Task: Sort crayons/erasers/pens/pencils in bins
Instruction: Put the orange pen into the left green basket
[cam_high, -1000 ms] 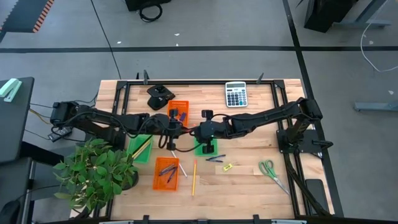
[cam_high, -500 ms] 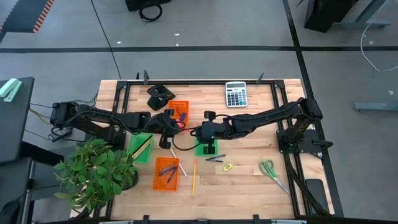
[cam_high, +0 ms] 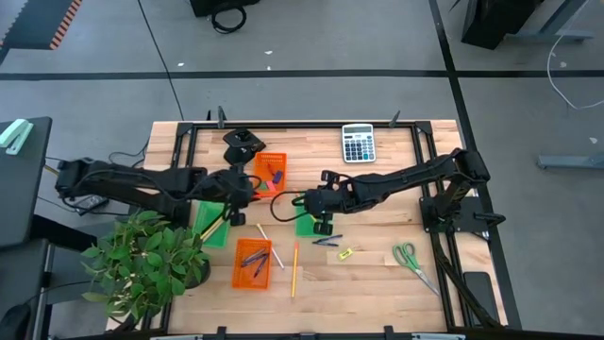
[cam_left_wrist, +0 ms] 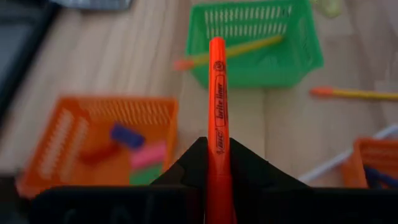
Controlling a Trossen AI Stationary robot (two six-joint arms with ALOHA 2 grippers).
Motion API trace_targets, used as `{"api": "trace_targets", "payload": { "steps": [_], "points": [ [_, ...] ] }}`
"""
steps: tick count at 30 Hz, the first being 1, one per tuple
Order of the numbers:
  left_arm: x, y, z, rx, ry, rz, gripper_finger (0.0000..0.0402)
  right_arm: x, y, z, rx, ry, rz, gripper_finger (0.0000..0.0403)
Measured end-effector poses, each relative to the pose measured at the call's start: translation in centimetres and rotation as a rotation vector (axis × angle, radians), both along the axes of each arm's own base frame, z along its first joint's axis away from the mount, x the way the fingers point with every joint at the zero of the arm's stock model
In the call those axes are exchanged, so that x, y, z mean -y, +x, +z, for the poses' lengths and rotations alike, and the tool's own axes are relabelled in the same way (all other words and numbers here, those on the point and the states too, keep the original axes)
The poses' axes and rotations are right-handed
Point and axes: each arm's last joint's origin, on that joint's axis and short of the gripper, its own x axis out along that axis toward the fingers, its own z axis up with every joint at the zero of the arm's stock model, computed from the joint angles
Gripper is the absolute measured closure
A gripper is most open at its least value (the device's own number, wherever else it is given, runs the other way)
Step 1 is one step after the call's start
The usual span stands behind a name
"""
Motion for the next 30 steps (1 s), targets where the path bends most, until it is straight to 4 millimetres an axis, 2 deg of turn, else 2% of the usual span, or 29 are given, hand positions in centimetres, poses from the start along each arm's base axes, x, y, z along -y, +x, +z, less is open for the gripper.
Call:
{"api": "trace_targets", "payload": {
  "steps": [5, 14, 24, 30],
  "points": [
    [0.5, -1.8, -1.4, -0.046, -0.130, 0.117, 0.0355, -0.1, 0.0, 0.0, 0.007, 0.006, -0.007, 0.0265],
    [1.3, -5.1, -3.1, -0.059, -0.138, 0.259, 0.0347, -0.1, 0.1, 0.0, 0.015, 0.013, -0.017, 0.0265],
    [2.4, -8.6, -4.5, 0.107, -0.199, 0.337, 0.0350, -0.1, 0.1, 0.1, 0.020, 0.023, -0.032, 0.0265],
    [2.9, -10.0, -6.0, 0.138, -0.230, 0.343, 0.0354, -0.1, 0.1, 0.1, 0.020, 0.023, -0.032, 0.0265]
  ]
}}
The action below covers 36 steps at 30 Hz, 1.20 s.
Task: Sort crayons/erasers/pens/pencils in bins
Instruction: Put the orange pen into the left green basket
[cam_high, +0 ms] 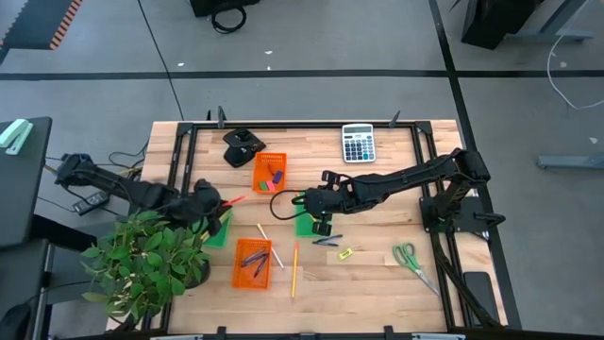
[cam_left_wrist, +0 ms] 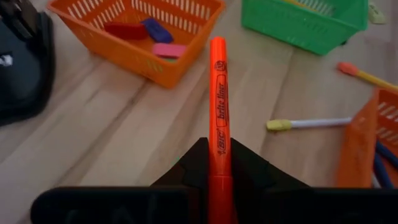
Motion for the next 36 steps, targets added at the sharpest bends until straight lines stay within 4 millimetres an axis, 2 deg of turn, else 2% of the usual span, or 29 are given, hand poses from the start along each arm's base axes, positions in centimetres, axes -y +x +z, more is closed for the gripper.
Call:
{"api": "trace_targets", "payload": {
  "steps": [9, 18, 24, 32, 36],
  "points": [
    [0.8, -1.3, -0.9, 0.010, -0.012, 0.033, 0.0345, 0.0, 0.0, 0.0, 0.002, -0.014, -0.008, 0.0265],
    [1.7, -2.3, -1.1, 0.035, -0.023, 0.039, 0.0355, 0.1, 0.0, 0.0, 0.003, -0.018, -0.013, 0.0265],
    [2.0, -3.0, -1.5, 0.013, -0.060, 0.037, 0.0333, 0.1, 0.0, 0.0, 0.003, -0.018, -0.015, 0.0265],
    [1.9, -3.9, -1.9, 0.007, -0.054, 0.070, 0.0354, 0.1, 0.0, 0.0, 0.003, -0.018, -0.014, 0.0265],
    [2.2, -3.9, -1.8, 0.008, -0.093, 0.043, 0.0316, 0.1, 0.0, 0.0, 0.003, -0.020, -0.013, 0.0265]
  ]
}}
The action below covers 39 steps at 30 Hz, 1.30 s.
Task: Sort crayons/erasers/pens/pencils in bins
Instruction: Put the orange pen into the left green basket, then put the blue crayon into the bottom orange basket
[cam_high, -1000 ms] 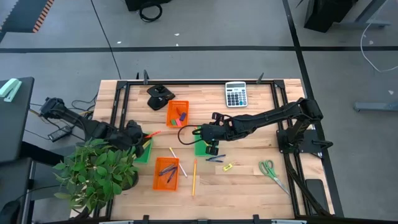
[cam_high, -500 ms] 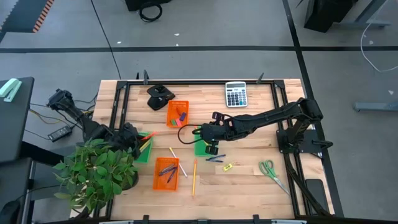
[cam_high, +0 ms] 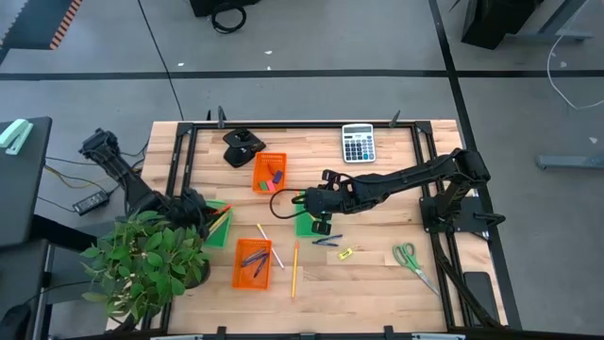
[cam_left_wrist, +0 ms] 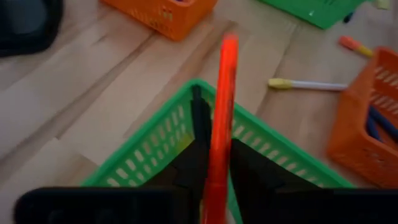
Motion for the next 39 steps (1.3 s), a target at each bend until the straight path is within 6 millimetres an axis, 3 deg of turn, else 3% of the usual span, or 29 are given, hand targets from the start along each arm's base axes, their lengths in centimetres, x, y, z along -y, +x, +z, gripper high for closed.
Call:
{"api": "trace_targets", "payload": {
  "steps": [6, 13, 23, 32, 39],
  "points": [
    [0.1, 0.0, 0.0, 0.001, -0.009, -0.009, 0.0269, 0.0, 0.0, 0.0, 0.000, 0.000, 0.001, 0.0265],
    [0.1, 0.2, 0.3, 0.050, 0.074, -0.018, 0.0255, 0.0, 0.0, 0.0, -0.002, 0.004, 0.003, 0.0265],
    [0.9, 2.0, 4.0, 0.251, 0.394, -0.065, 0.0286, -1.2, 0.3, 0.1, 0.021, 0.245, 0.088, 0.0265],
    [0.7, 3.4, 5.4, 0.269, 0.512, -0.113, 0.0318, -4.3, 0.0, 0.3, 0.053, 0.246, 0.170, 0.0265],
    [-0.6, 4.5, 6.0, 0.236, 0.595, -0.131, 0.0337, -5.2, -0.2, 0.3, 0.080, 0.287, 0.091, 0.0265]
  ]
}}
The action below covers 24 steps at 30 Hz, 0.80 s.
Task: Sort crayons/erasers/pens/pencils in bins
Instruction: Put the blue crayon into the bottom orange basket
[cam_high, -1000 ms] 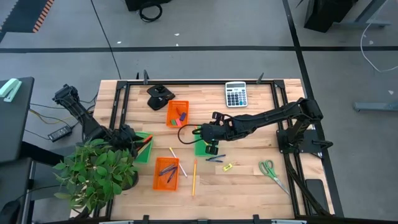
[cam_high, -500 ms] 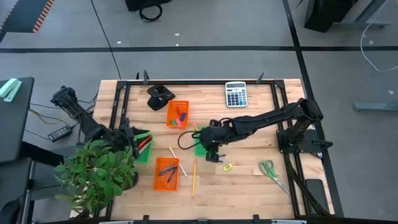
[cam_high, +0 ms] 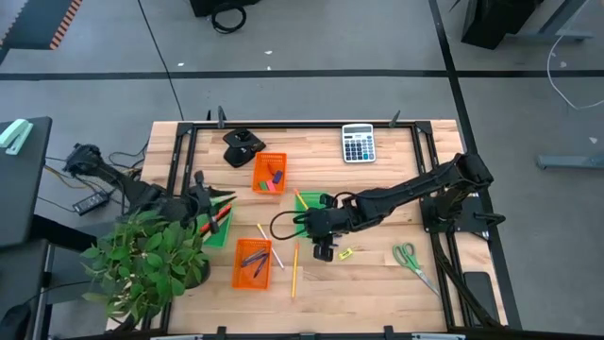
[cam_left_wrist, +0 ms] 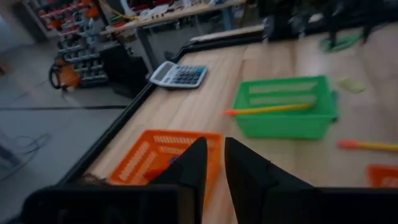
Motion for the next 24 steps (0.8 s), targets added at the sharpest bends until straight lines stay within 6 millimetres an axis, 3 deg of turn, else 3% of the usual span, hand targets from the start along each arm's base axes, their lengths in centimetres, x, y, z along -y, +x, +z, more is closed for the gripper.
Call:
{"api": "trace_targets", "payload": {
  "steps": [7, 16, 24],
  "points": [
    [-2.3, 0.9, 0.1, -0.046, 0.042, 0.052, 0.0340, -1.8, -0.5, 0.0, 0.004, 0.026, -0.004, 0.0265],
    [-5.2, 1.8, 1.7, 0.102, -0.003, -0.023, 0.0352, -5.4, -1.8, -0.4, 0.011, -0.002, 0.007, 0.0265],
    [-7.3, 2.0, 1.4, 0.137, -0.121, 0.063, 0.0362, -11.1, -3.4, -4.4, -0.010, -0.096, -0.061, 0.0265]
  ]
}}
